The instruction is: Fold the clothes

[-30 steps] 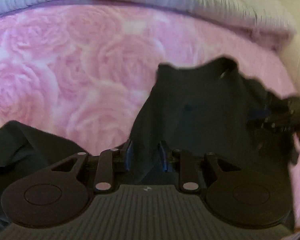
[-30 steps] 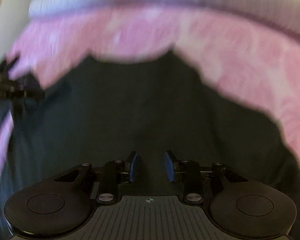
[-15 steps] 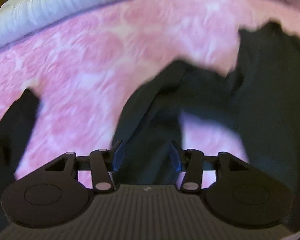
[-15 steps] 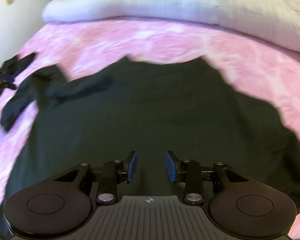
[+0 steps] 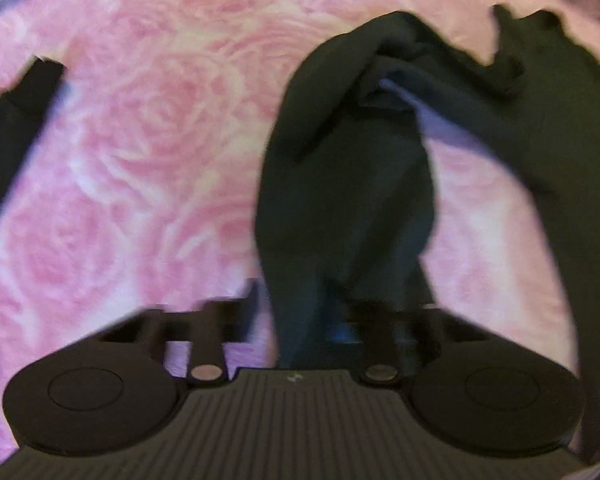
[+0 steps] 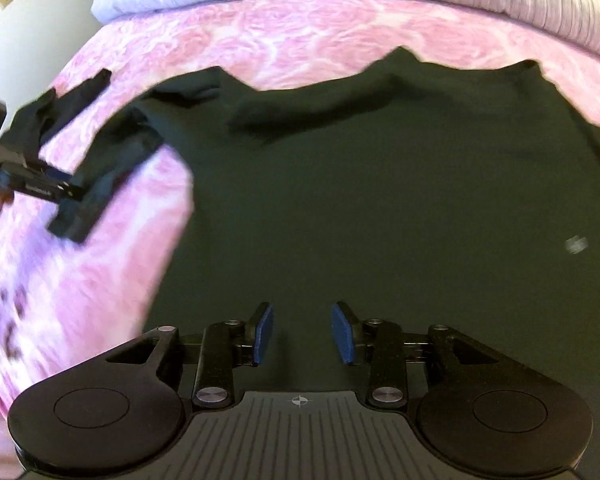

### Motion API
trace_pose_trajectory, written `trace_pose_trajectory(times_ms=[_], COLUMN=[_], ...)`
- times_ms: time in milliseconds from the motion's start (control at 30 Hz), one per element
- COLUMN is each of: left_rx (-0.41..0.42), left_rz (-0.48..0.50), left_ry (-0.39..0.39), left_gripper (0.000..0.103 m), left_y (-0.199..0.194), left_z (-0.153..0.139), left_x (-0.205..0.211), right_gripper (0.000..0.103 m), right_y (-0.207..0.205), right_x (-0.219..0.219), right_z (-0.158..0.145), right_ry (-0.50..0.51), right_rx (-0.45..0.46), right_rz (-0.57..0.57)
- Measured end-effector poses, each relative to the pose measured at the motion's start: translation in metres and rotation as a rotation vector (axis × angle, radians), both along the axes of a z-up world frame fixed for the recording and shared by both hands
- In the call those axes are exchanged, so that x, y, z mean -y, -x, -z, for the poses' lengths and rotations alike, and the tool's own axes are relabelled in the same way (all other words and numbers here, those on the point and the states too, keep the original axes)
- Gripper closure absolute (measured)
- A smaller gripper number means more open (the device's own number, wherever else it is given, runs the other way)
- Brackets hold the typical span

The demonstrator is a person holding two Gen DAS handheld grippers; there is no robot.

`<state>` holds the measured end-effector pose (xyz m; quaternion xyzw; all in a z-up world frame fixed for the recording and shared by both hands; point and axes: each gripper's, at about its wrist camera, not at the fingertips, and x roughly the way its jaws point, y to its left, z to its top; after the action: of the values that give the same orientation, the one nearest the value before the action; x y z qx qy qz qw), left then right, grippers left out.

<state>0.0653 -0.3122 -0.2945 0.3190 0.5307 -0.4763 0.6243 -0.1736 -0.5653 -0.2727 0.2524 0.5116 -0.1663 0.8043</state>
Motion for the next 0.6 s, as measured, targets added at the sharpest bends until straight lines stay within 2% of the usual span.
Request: trace_pose_trajectory(times_ms=[67,167,300,367,467,533,600], left_rx=[-0.073,-0.141,-0.058,-0.038,0.045,0.091,0.083], left_rz=[0.043,0.11,0.214,0.212,0.191,0.187,0.183], left_ry=[0.026,0.079,0.036,0.0,-0.053,-0.085,-0.075], left_gripper=[0.102,0.102,0.102,0.1,0.1,0.099,0.098], left_y=[-0.014,-0.059,-0.13,-0.161,-0.178,-0.185,-0.181], left_z=[-0.017,-0.062,-0.108,-0.111,-0.099,-0.089,-0.081], left_x=[-0.008,-0.024,-0.048,-0.054,-0.054,-0.053,-0.054], right_gripper=[0.065,0.065,0.065,0.065,0.065,0.065,0.065], right_y=[-0.024,-0.061,-0.1,-0.114,-0.13,-0.135,-0.137], right_x=[-0.025,-0.06,-0.094,-0.104,-0.107,-0.1,-0.088], right_z=[0.008,0.014,0.008,0.009,0.011,0.01,0.005], right_ry=[-0.023,-0.04,-0.044,-0.043,-0.035,-0.024,0.002], right_rx=[-0.017,-0.023,0.014,0.019,0.028,0.035,0.055], right_rz=[0.013,-0.019,-0.091,-0.109,-0.098,-0.071,-0.037])
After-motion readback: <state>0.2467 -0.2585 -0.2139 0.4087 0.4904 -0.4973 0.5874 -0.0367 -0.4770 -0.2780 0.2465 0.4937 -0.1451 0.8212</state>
